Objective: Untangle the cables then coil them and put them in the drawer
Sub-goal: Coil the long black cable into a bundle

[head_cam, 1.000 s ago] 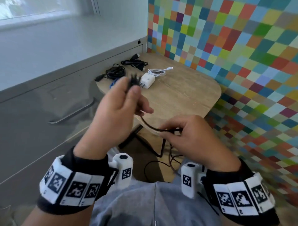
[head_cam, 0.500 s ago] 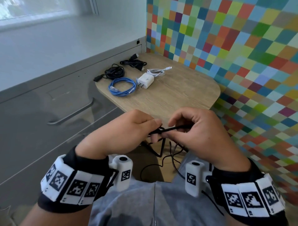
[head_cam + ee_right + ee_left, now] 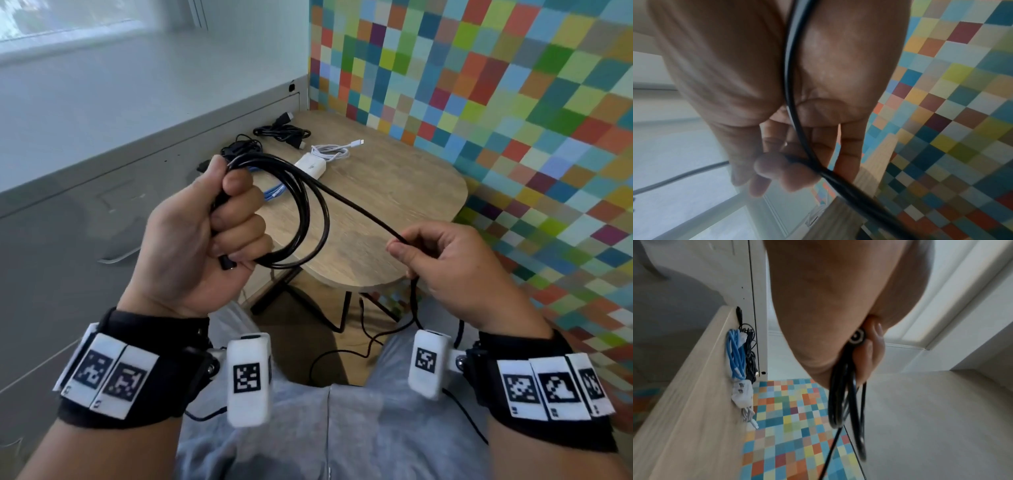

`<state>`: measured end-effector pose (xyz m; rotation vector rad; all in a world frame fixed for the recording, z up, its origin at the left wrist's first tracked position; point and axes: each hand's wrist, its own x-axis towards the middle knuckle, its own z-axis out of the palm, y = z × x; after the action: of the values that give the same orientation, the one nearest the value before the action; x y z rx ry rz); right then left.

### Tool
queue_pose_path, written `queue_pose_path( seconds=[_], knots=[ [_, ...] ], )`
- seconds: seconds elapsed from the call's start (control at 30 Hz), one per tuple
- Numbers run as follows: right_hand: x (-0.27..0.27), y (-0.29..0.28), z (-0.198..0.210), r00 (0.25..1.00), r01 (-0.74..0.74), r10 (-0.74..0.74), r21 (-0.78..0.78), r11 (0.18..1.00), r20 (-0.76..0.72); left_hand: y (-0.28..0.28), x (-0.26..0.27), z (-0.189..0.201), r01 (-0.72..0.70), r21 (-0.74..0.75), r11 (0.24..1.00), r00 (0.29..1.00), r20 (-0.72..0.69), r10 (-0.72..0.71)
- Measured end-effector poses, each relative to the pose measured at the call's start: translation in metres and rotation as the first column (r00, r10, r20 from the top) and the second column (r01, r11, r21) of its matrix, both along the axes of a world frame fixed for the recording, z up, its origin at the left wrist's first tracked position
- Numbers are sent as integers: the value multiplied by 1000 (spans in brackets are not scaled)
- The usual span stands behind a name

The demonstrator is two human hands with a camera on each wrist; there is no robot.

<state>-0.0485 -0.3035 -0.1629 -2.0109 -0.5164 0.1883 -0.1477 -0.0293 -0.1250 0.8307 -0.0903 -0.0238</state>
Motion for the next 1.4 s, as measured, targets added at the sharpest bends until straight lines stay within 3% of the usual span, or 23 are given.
queue_pose_path(
  seconds=[0.2,0.3,0.4,0.53,0.73,0.83,0.93,1.03,1.13,1.2,1.3,1.4],
  knots=[
    [2,-3,-10,999,-14,12,-52,999,-45,2,4,0,-129,-158,979,991,21,134],
    [2,-5,-8,998,-16,14,-35,999,-58,6,4,0,-238,-164,957,970,0,241],
    [-5,-2,-5,985,-57,70,89,994,-155,1,5,2,-336,-62,940,941,-49,334],
    [-13,7,-3,889,-49,225,407,912,-399,-5,7,3,-473,-24,881,881,-24,472],
    [-10,8,-4,904,-67,217,380,923,-368,40,1,7,-656,-85,750,749,56,661],
    [-13,11,-7,938,-97,202,345,934,-282,44,0,6,-724,21,690,690,48,722],
    [-14,15,-8,955,-45,139,334,941,-262,27,4,8,-746,240,621,651,64,757],
    [-16,21,-3,975,70,3,319,945,-223,0,9,6,-683,424,594,687,98,720],
    [-19,29,1,983,128,-81,300,945,-164,-31,10,-2,-495,648,580,825,140,548],
    [-23,33,4,992,104,-78,292,951,-98,-50,9,-8,-364,816,450,897,176,406],
    [-31,39,9,998,48,-34,329,943,-49,-67,12,-18,-265,933,241,929,180,324],
    [-32,41,11,996,49,-17,409,911,-83,-65,15,-22,-325,929,177,900,247,359]
  ],
)
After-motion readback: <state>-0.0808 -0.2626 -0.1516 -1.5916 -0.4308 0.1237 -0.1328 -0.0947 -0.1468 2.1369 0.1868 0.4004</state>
